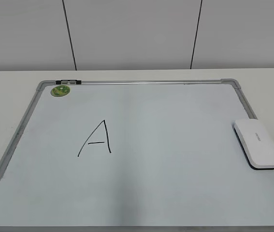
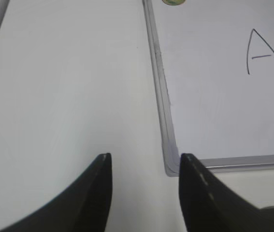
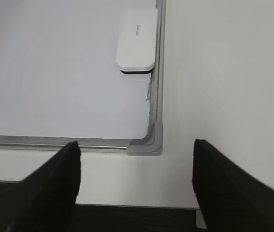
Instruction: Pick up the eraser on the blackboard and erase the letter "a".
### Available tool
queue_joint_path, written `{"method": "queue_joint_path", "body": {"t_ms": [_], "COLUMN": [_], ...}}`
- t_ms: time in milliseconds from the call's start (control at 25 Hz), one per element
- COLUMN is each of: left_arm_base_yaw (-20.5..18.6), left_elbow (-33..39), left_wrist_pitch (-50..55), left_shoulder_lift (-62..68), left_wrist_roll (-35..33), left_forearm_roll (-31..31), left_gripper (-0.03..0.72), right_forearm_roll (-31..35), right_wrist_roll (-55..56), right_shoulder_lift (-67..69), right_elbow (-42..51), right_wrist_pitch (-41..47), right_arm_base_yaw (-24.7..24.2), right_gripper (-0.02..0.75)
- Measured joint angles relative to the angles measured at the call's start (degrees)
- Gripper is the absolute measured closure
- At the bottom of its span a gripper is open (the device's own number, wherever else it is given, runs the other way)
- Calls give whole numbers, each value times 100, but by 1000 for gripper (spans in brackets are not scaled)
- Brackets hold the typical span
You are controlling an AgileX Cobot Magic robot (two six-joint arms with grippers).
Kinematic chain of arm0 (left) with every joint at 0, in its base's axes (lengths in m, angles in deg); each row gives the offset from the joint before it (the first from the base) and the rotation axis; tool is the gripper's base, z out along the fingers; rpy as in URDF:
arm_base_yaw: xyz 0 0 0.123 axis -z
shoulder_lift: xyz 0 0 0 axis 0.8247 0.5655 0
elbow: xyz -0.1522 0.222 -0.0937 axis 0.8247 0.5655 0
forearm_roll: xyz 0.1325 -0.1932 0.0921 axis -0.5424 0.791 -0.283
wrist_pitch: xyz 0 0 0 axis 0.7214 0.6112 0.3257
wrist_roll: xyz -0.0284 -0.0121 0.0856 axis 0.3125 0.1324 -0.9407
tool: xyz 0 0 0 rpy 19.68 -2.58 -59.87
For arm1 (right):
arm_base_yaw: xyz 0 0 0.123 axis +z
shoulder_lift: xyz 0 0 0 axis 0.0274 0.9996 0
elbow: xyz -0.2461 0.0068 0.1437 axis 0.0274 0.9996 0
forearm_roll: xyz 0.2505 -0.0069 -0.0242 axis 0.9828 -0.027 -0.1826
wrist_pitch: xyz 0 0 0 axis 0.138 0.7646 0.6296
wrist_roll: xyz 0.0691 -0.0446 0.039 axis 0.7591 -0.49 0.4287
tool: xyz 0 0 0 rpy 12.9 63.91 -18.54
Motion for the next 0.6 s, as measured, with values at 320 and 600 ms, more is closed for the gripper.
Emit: {"method": "queue_joint_path", "body": {"t_ms": [320, 600], "left_arm_base_yaw": [-469, -469], "left_elbow": [10, 23], "left_wrist_pitch": [-14, -20], "left_shoulder_lift": [-534, -534], "left_wrist_roll": [0, 0], "left_forearm_roll": [0, 0], "left_gripper": [371, 373], "right_forearm_roll": [9, 9], "right_wrist_roll": [0, -10], "right_shoulder_lift": [-524, -568], "right_elbow": [0, 0], "right_wrist_pitch": [-10, -10], "right_arm_base_yaw": [-1301, -1464], "right_gripper": [202, 202]}}
